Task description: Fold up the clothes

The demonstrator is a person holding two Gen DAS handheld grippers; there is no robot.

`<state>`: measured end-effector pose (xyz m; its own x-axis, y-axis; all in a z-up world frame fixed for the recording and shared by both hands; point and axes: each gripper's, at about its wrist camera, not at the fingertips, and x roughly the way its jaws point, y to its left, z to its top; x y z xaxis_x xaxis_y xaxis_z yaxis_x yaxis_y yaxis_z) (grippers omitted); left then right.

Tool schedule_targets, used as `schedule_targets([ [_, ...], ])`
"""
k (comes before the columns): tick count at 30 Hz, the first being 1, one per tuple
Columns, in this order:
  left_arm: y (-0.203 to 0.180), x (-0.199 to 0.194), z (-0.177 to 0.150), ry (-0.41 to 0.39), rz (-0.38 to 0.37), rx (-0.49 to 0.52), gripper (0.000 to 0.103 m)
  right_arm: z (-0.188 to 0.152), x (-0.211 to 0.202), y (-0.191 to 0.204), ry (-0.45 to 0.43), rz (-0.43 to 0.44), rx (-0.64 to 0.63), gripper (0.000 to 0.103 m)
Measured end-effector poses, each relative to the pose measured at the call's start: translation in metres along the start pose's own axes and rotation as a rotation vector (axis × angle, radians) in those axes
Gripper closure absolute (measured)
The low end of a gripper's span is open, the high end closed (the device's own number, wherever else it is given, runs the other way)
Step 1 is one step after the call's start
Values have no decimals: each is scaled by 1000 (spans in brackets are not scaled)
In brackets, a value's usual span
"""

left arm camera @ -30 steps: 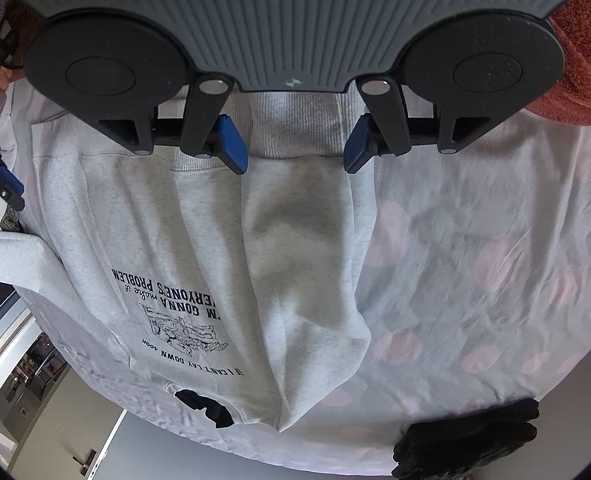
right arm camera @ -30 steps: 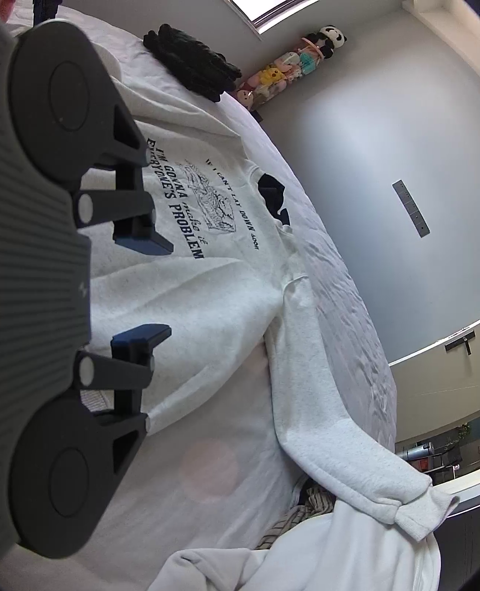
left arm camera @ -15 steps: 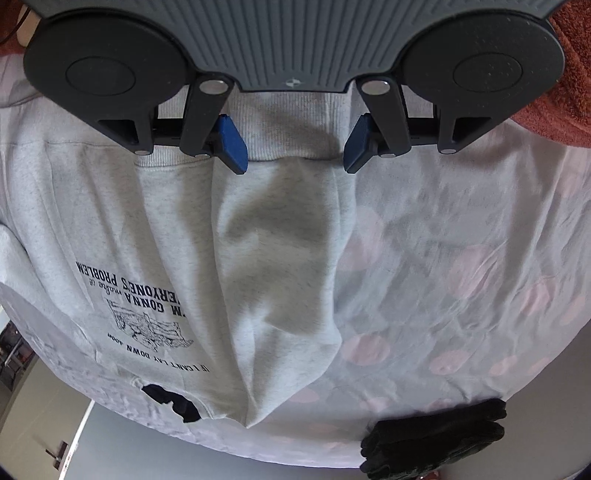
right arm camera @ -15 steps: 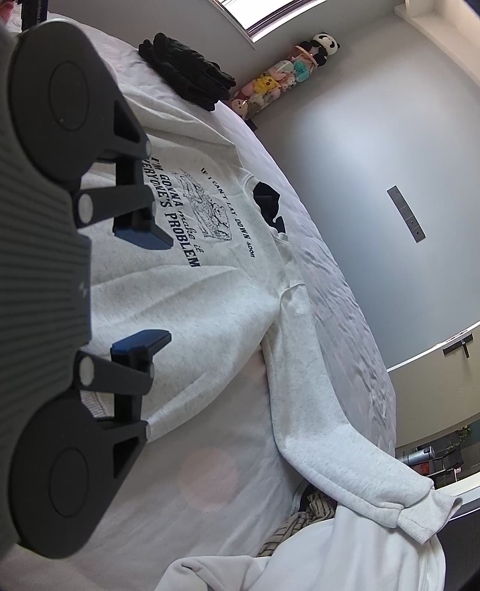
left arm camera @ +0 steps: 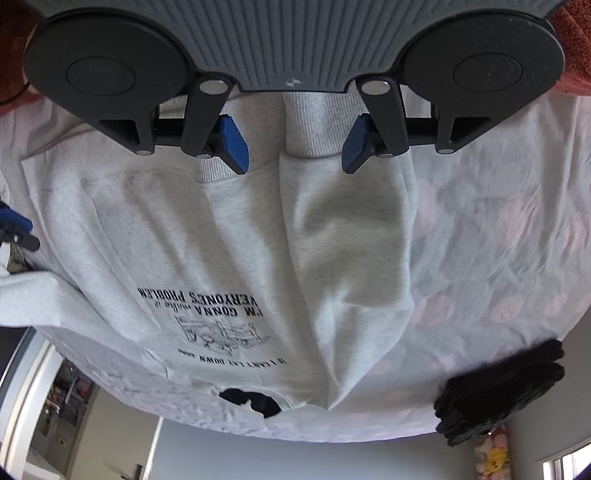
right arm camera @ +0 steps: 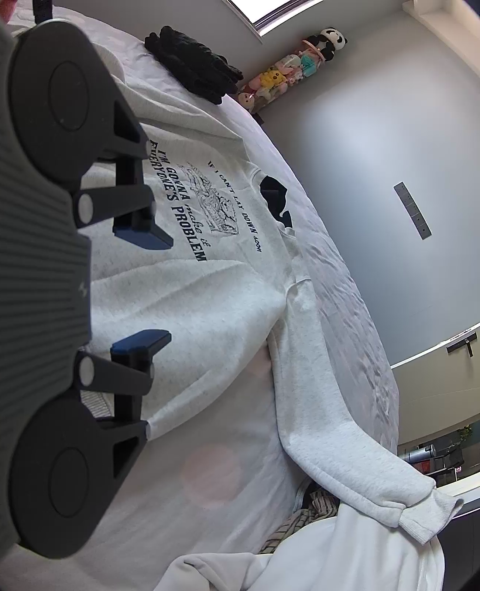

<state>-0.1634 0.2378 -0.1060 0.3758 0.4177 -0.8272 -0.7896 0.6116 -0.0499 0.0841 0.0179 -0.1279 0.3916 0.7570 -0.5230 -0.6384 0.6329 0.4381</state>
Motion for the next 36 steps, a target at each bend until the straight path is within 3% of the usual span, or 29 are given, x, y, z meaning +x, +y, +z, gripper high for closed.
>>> schedule_targets([
  [5, -8, 22, -10, 76, 21, 43, 36, 0, 0, -3, 4, 1, 20, 51],
  [10, 3, 40, -17, 121, 43, 16, 38, 0, 1, -3, 7, 0, 28, 51],
  [11, 8, 42, -18, 121, 38, 1, 49, 0, 0, -3, 7, 0, 29, 51],
  [12, 11, 43, -19, 122, 47, -14, 68, 0, 0, -4, 6, 1, 29, 51],
  [13, 15, 40, -17, 114, 37, -33, 73, 0, 0, -4, 5, 1, 31, 51],
  [15, 23, 35, -12, 97, 14, -69, 94, 0, 0, -4, 5, 0, 32, 51],
  [19, 37, -4, 12, -10, -15, -94, 95, 0, -1, -5, 5, -4, 33, 51],
  [26, 93, -76, 99, -160, -23, -110, 95, 0, 0, -3, 14, -15, 27, 51],
  [28, 118, -87, 128, -180, -3, -137, 95, 0, 0, -4, 17, -20, 29, 51],
  [31, 163, -99, 163, -211, 84, -171, 95, 0, 1, -4, 21, -28, 31, 51],
  [36, 255, -97, 191, -220, 198, -319, 95, 2, 3, -5, 27, -55, 36, 51],
])
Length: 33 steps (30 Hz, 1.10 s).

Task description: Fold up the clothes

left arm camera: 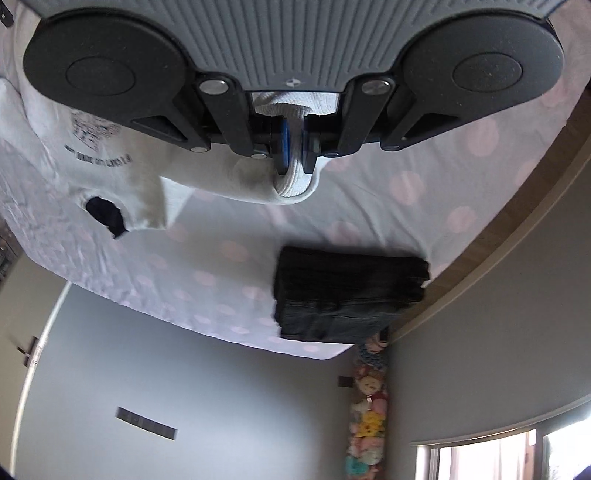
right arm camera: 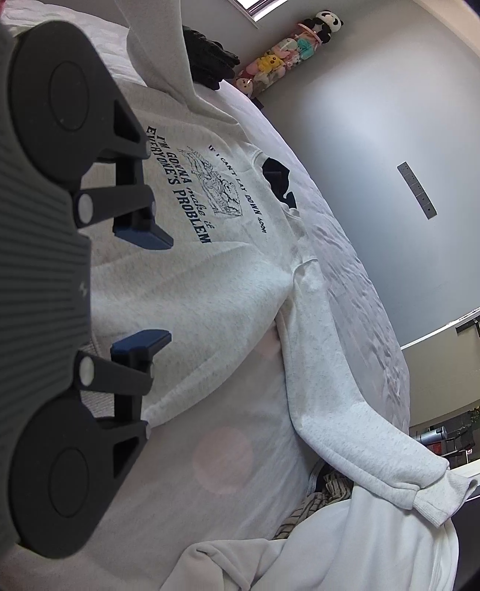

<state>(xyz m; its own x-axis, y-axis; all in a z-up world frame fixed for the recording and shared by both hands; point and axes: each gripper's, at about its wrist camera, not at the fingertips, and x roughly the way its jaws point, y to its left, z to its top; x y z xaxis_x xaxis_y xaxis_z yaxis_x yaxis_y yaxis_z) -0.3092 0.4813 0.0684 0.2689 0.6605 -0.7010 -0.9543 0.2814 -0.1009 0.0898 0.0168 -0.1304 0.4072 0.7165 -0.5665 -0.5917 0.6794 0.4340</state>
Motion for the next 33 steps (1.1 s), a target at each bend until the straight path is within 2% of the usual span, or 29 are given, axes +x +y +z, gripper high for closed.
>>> schedule_targets([
  [3, 46, 40, 10, 13, 113, -29, 95, 2, 1, 1, -3, -18, -8, 51],
  [8, 109, 131, 6, 99, 229, -126, 96, 11, 4, 4, 19, -70, -21, 51],
  [10, 133, 167, 3, 147, 249, -191, 95, 15, 4, 7, 28, -109, -46, 51],
  [13, 168, 208, -13, 203, 256, -348, 94, 19, 3, 10, 38, -170, -87, 51],
  [15, 171, 219, -19, 182, 238, -338, 85, 22, 4, 13, 46, -197, -106, 51],
  [16, 169, 221, -20, 168, 239, -304, 83, 23, 5, 15, 52, -205, -118, 51],
  [19, 168, 216, -20, 123, 226, -236, 66, 22, 13, 22, 75, -211, -160, 51],
  [20, 169, 211, -20, 100, 213, -228, 58, 21, 17, 25, 80, -207, -174, 51],
  [21, 171, 206, -20, 77, 199, -220, 43, 19, 21, 27, 86, -203, -189, 51],
  [23, 172, 192, -19, 21, 148, -194, 30, 16, 29, 32, 97, -188, -207, 51],
  [25, 167, 182, -19, -16, 89, -140, 27, 13, 36, 37, 107, -166, -213, 51],
  [27, 156, 177, -21, -25, 48, -56, 16, 10, 40, 41, 117, -150, -216, 51],
  [31, 122, 195, -29, 30, 42, 206, 16, 4, 42, 46, 127, -147, -238, 51],
  [32, 116, 202, -33, 50, 49, 254, 20, 2, 42, 47, 128, -151, -240, 51],
  [33, 113, 209, -35, 67, 48, 278, 39, 2, 41, 46, 128, -155, -236, 51],
])
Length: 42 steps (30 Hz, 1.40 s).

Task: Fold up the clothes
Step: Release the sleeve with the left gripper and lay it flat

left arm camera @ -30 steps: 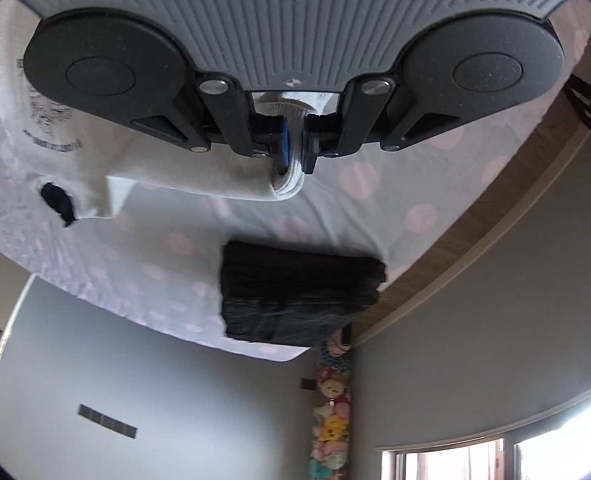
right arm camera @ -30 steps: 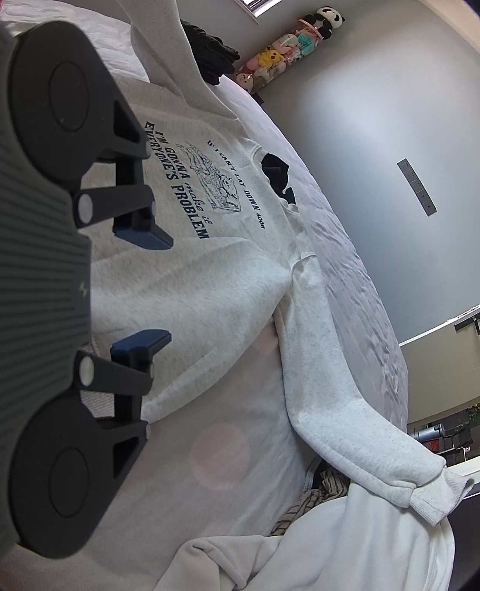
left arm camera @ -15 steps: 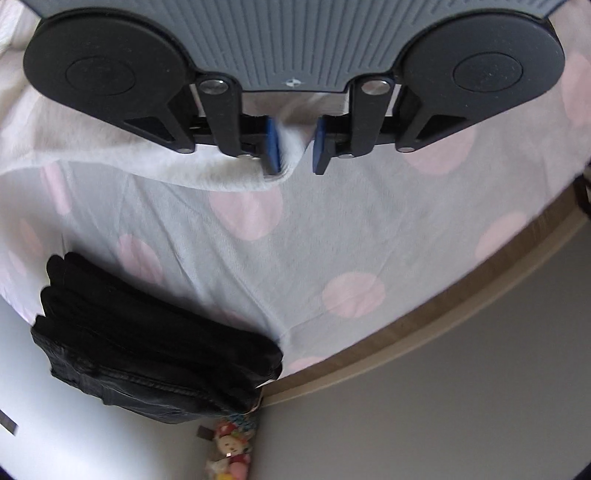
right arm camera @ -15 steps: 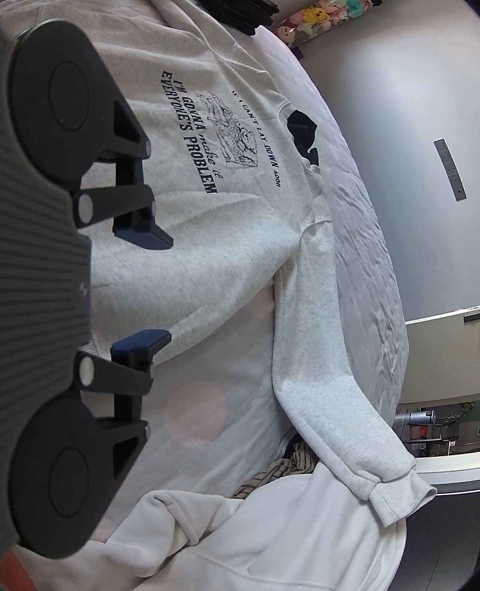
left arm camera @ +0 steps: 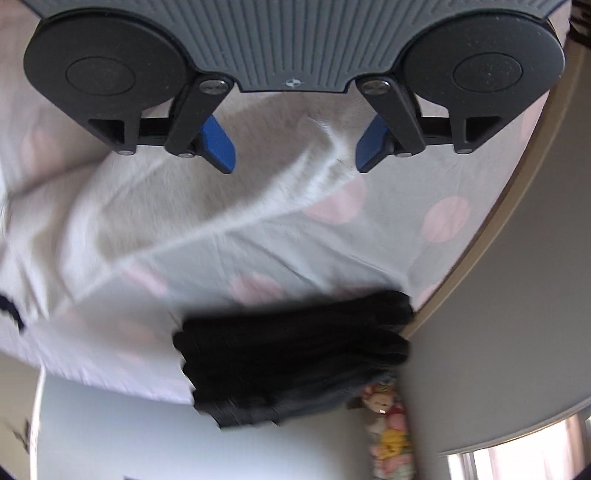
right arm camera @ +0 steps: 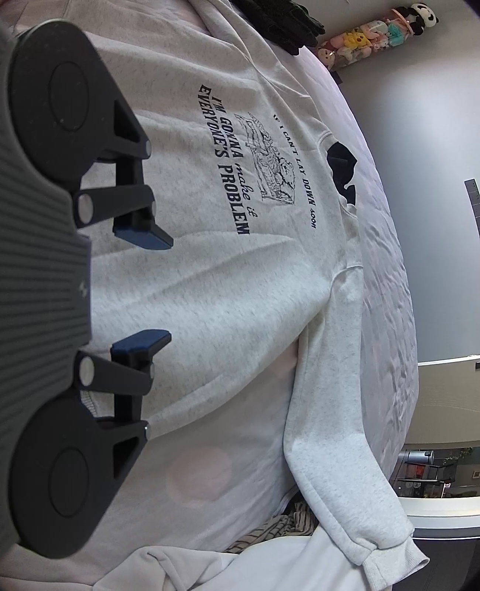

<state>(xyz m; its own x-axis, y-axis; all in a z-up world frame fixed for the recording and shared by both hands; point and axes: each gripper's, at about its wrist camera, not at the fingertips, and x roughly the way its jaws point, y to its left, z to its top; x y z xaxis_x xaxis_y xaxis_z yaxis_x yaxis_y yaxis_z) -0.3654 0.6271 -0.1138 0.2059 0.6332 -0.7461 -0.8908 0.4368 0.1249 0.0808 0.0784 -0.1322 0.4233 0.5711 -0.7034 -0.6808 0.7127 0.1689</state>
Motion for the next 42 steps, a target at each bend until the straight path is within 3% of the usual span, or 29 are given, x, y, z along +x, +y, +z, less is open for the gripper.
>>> schedule_targets([
  [1, 3, 5, 1, 14, 7, -34, 55, 0, -1, 0, 1, -4, 5, 51],
  [2, 6, 11, 3, 28, 15, -71, 85, 0, -1, -1, 0, -9, 6, 51],
  [3, 9, 16, 4, 41, 23, -108, 96, 0, -2, -1, 0, -15, 8, 51],
  [6, 25, 5, 18, -36, 33, -212, 99, 1, 2, -1, 11, -33, 1, 51],
  [9, 41, -5, 41, -79, 59, -249, 99, 1, 7, -1, 22, -46, -14, 51],
  [14, 45, 31, 70, -1, 171, -161, 99, 4, 21, 2, 41, -71, -33, 51],
  [17, 30, 69, 68, 82, 233, -67, 97, 7, 27, 3, 52, -89, -46, 51],
  [21, 18, 96, 52, 144, 329, 5, 71, 13, 29, 0, 61, -105, -46, 51],
  [24, 8, 81, 45, 105, 392, 55, 52, 19, 30, -4, 74, -109, -37, 51],
  [26, 0, 61, 43, 88, 410, 66, 49, 24, 29, -11, 75, -105, -25, 51],
  [30, -23, 7, 42, 82, 316, 7, 47, 36, 25, -31, 80, -101, 18, 51],
  [35, -82, -67, 32, 122, 84, -51, 44, 50, 14, -66, 120, -77, 76, 50],
  [42, -173, -125, -4, 302, -216, -59, 36, 52, -3, -123, 253, 16, 219, 48],
])
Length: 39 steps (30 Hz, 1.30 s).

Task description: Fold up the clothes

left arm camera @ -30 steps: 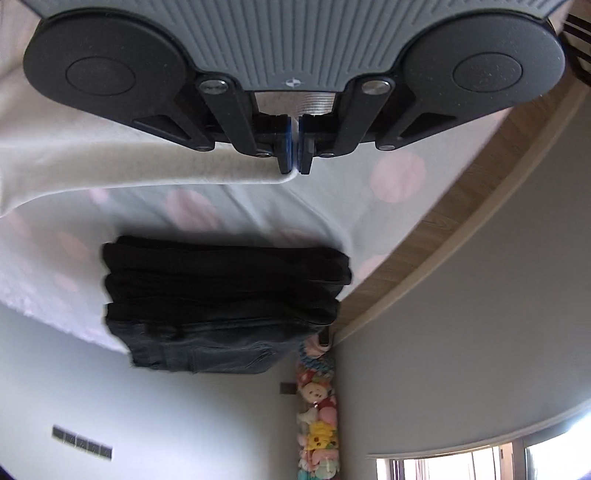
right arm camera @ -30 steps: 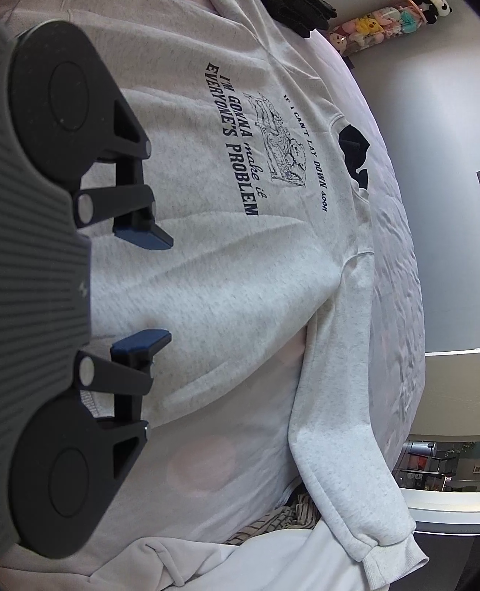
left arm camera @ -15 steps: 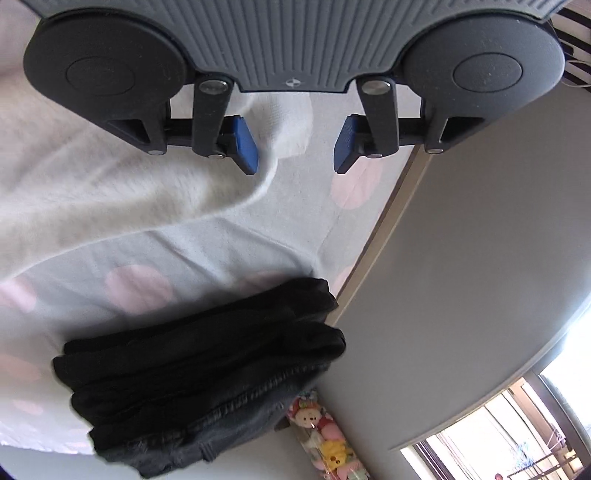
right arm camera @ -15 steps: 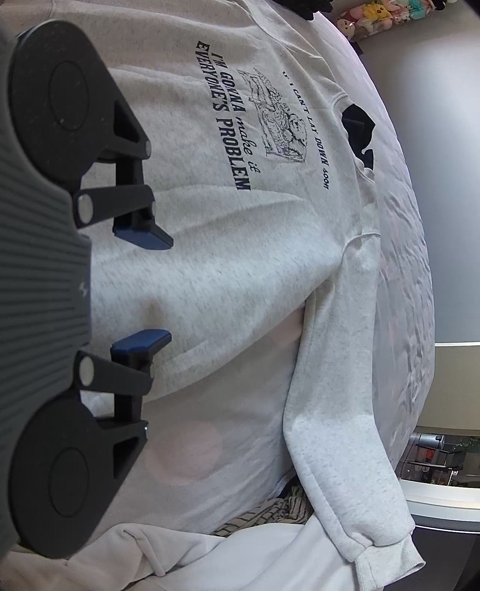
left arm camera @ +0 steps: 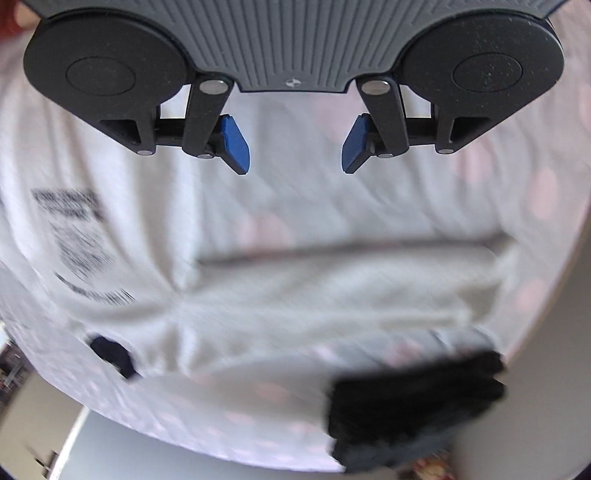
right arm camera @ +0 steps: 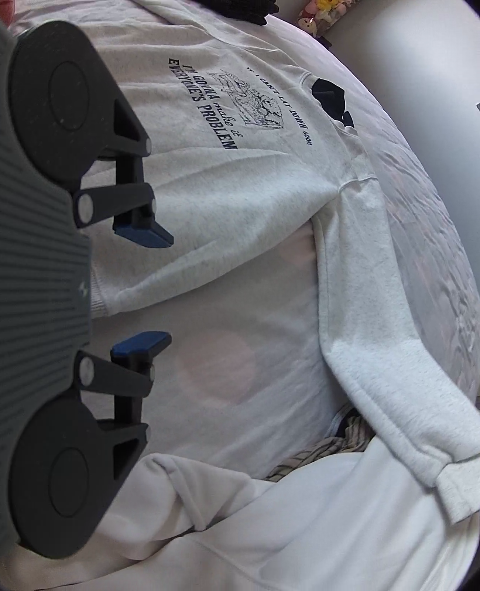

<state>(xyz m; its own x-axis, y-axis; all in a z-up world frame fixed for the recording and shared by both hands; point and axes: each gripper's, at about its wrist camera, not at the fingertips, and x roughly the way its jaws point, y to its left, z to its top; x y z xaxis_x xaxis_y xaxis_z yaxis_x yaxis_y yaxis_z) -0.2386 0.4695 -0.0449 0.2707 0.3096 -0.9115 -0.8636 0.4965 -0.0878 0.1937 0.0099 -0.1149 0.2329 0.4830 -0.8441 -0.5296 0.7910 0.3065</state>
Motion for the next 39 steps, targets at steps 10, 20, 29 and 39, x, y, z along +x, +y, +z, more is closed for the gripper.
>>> schedule_targets([
  [10, -76, 40, -84, 223, -65, 76, 33, -25, 13, -40, 129, 78, 88, 47],
  [20, -97, 78, -110, 322, -73, 45, 34, -30, 36, -32, 229, 120, 42, 46],
  [29, -99, 45, -109, 237, -158, 32, 96, -34, 21, -25, 221, 205, -6, 93],
  [39, -97, -27, -81, 214, -155, 103, 97, -9, -65, -14, 121, 253, -74, 94],
])
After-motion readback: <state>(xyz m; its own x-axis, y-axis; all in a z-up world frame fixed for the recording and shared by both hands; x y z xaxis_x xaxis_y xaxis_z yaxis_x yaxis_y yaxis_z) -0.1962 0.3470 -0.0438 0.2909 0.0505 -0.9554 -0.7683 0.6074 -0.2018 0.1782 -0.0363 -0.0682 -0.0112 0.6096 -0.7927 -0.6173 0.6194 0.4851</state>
